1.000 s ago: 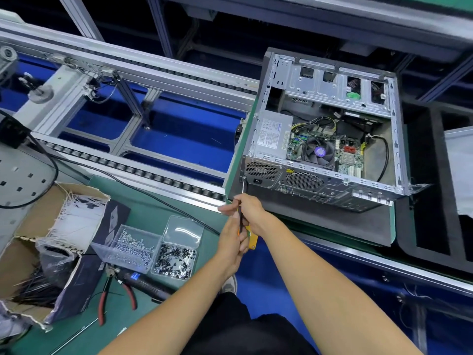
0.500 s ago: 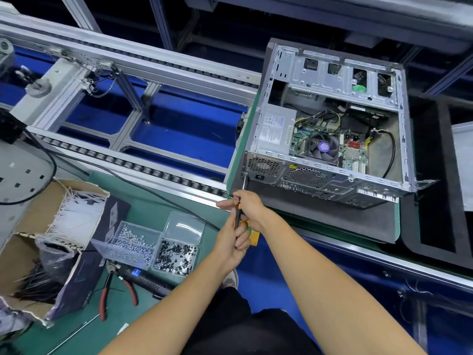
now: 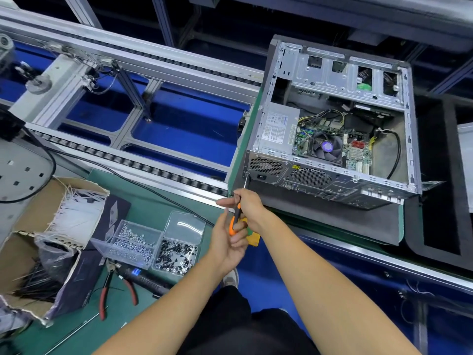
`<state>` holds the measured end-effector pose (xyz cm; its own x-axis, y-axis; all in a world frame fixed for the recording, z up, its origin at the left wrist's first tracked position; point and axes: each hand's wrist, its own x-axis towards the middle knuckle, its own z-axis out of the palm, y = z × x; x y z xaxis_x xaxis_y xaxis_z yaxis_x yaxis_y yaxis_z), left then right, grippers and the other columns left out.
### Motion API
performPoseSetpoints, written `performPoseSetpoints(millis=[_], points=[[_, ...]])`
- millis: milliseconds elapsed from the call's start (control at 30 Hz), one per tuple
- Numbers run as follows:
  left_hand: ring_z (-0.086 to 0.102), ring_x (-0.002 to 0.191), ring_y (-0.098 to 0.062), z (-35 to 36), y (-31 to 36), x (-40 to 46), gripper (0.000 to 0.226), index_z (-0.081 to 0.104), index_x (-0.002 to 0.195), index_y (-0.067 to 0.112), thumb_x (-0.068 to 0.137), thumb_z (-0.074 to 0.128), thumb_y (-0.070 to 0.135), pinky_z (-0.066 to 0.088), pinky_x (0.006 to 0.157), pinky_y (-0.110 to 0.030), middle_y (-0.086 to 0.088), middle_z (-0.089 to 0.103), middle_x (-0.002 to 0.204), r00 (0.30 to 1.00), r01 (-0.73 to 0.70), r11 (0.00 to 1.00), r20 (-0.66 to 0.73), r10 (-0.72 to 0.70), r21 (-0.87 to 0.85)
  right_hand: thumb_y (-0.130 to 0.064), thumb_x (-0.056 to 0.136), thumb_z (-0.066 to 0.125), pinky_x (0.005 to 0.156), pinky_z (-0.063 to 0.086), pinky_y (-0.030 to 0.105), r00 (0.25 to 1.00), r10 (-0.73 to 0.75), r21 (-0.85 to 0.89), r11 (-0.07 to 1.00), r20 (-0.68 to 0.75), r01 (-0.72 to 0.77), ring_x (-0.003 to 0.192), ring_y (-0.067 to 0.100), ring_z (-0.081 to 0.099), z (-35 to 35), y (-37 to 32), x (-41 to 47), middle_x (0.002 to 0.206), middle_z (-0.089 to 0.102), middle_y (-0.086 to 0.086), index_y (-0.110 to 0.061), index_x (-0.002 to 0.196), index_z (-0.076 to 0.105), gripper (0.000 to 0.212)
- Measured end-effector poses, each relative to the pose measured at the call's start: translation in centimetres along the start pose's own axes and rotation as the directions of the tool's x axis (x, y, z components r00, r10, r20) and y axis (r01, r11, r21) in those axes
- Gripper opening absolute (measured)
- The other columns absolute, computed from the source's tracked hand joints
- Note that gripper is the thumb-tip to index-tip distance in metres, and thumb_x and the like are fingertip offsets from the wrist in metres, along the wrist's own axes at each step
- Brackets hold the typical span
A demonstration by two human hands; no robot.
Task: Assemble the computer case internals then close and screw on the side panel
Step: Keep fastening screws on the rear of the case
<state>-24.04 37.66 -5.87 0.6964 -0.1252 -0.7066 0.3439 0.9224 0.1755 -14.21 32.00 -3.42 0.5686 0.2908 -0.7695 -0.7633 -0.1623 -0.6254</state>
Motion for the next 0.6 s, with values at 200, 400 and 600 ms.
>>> performPoseSetpoints(millis=[200, 400, 600], points=[[0.022, 0.041, -0.009, 0.5, -0.9, 1.3, 0.031, 0.047, 0.082, 0.019, 0.108, 0.046, 0.035, 0.014, 0.039, -0.024, 0.0, 0.031, 0.053, 0.92, -0.283, 0.797, -0.084, 0.383, 0.534, -0.031, 0.102, 0.038, 0.083, 0.052, 0.044, 0.981, -0.154, -0.328, 0.939, -0.12, 0.107, 0.101, 0.033, 0.066, 0.0, -0.5, -1.5, 0.109, 0.073, 0.015, -0.01, 0.111, 0.044, 0.024], [0.036, 0.044, -0.005, 0.2, -0.3, 0.8, 0.03, 0.047, 0.081, 0.017, 0.105, 0.055, 0.034, 0.028, 0.04, -0.018, -0.001, 0.05, 0.057, 0.876, -0.33, 0.696, -0.068, 0.477, 0.638, -0.048, 0.093, 0.044, 0.059, 0.039, 0.036, 0.652, -0.746, -0.984, -0.024, 0.134, 0.175, 0.071, 0.03, 0.064, -0.9, -5.4, -6.4, 0.08, 0.066, 0.006, -0.017, 0.1, 0.05, 0.032], [0.035, 0.046, -0.004, 1.0, 0.3, 0.2, 0.014, 0.054, 0.093, 0.018, 0.101, 0.06, 0.029, 0.023, 0.037, -0.018, 0.004, 0.048, 0.067, 0.971, -0.185, 0.961, -0.116, 0.211, 0.205, -0.029, 0.082, 0.057, 0.086, 0.036, 0.027, 0.237, -0.97, -0.838, 0.167, -0.046, 0.52, 0.098, 0.013, 0.049, -7.1, -16.2, -5.4, 0.106, 0.05, -0.002, -0.018, 0.107, 0.056, 0.027]])
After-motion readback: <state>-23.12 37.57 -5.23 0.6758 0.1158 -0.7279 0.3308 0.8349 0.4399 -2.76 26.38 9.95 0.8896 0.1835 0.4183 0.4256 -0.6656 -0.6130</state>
